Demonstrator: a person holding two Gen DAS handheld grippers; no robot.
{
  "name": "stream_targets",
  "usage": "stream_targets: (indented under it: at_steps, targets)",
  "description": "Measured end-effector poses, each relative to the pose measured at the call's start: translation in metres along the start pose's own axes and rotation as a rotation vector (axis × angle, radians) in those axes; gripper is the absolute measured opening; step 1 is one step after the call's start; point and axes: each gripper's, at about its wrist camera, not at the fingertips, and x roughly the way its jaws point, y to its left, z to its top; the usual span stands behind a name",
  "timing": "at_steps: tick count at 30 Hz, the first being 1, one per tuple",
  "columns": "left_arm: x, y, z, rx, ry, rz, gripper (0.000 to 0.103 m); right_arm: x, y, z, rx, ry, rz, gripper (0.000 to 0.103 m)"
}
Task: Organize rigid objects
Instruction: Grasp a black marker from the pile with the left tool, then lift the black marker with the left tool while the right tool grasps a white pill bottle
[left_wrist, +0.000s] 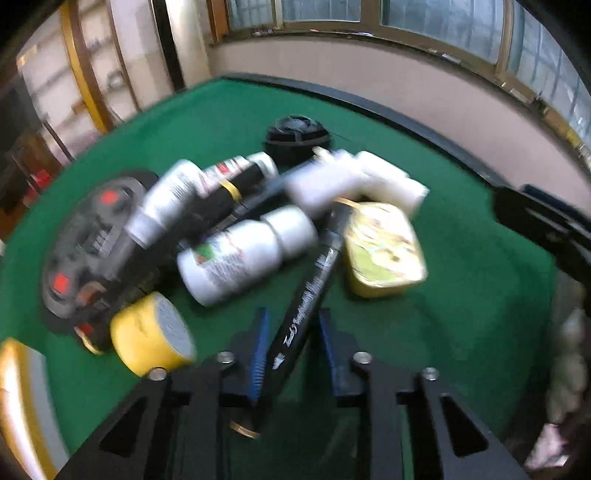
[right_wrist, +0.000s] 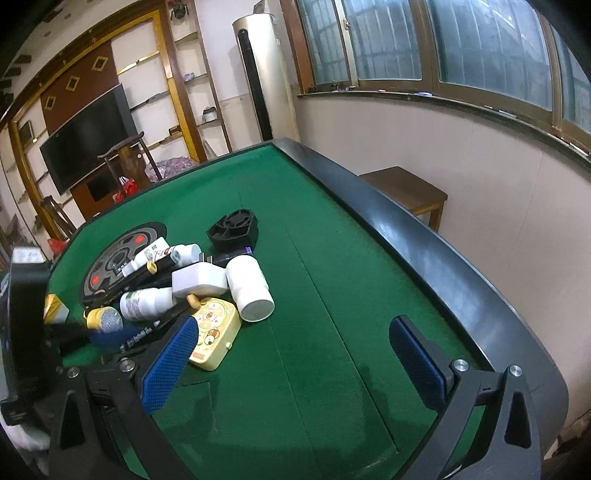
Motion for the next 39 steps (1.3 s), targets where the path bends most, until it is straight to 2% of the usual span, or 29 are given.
stream_targets:
  at_steps: [1, 5, 6, 8, 10, 12, 13, 14, 17, 21, 24, 28, 30, 32, 35, 39]
  targets:
    - [-0.002, -0.002, -0.003, -0.003, 0.003, -0.016, 0.018, 0.001, 0.000, 0.000, 0.002, 0.001, 0.003, 0.103]
    - [-0.001, -0.007, -0.002, 0.005, 0.004, -0.010, 0.018, 0.002, -0.003, 0.000, 0.016, 0.008, 0.018, 0.103]
    - [0.000, -0.008, 0.001, 0.005, 0.005, -0.010, 0.019, 0.003, -0.005, 0.000, 0.025, 0.012, 0.021, 0.103]
    - [0.004, -0.010, 0.006, -0.003, -0.008, 0.013, 0.030, 0.004, -0.006, 0.000, 0.034, 0.019, 0.025, 0.103]
    - [0.003, -0.011, 0.003, -0.026, -0.030, 0.019, 0.030, 0.006, -0.007, -0.001, 0.041, 0.026, 0.027, 0.103]
    - [0.005, -0.009, 0.002, -0.062, -0.032, 0.015, 0.027, 0.008, -0.008, -0.001, 0.048, 0.036, 0.030, 0.103]
    - [0.003, -0.006, 0.000, -0.089, -0.032, -0.001, 0.015, 0.008, -0.009, -0.001, 0.053, 0.043, 0.033, 0.103]
    - [0.001, -0.007, -0.001, -0.107, -0.030, -0.022, 0.014, 0.009, -0.009, -0.001, 0.057, 0.049, 0.038, 0.103]
    - [-0.021, 0.005, -0.016, -0.178, -0.075, -0.069, 0.014, 0.009, -0.009, -0.001, 0.054, 0.063, 0.055, 0.103]
    - [-0.062, 0.026, -0.034, -0.267, -0.160, -0.130, 0.014, 0.011, 0.000, 0.009, -0.018, 0.076, 0.065, 0.103]
    - [-0.099, 0.035, -0.057, -0.314, -0.233, -0.153, 0.014, 0.021, 0.008, 0.028, -0.045, 0.103, 0.130, 0.103]
    - [-0.126, 0.049, -0.077, -0.359, -0.270, -0.162, 0.014, 0.046, 0.025, 0.052, -0.101, 0.155, 0.150, 0.090]
    - [-0.129, 0.055, -0.085, -0.379, -0.279, -0.161, 0.014, 0.062, 0.032, 0.057, -0.108, 0.210, 0.175, 0.078]
    - [-0.130, 0.063, -0.089, -0.396, -0.284, -0.155, 0.014, 0.077, 0.038, 0.057, -0.119, 0.252, 0.164, 0.068]
    - [-0.133, 0.070, -0.095, -0.407, -0.303, -0.152, 0.014, 0.093, 0.043, 0.054, -0.120, 0.287, 0.160, 0.066]
    - [-0.136, 0.072, -0.099, -0.409, -0.328, -0.151, 0.014, 0.095, 0.047, 0.055, -0.130, 0.283, 0.142, 0.066]
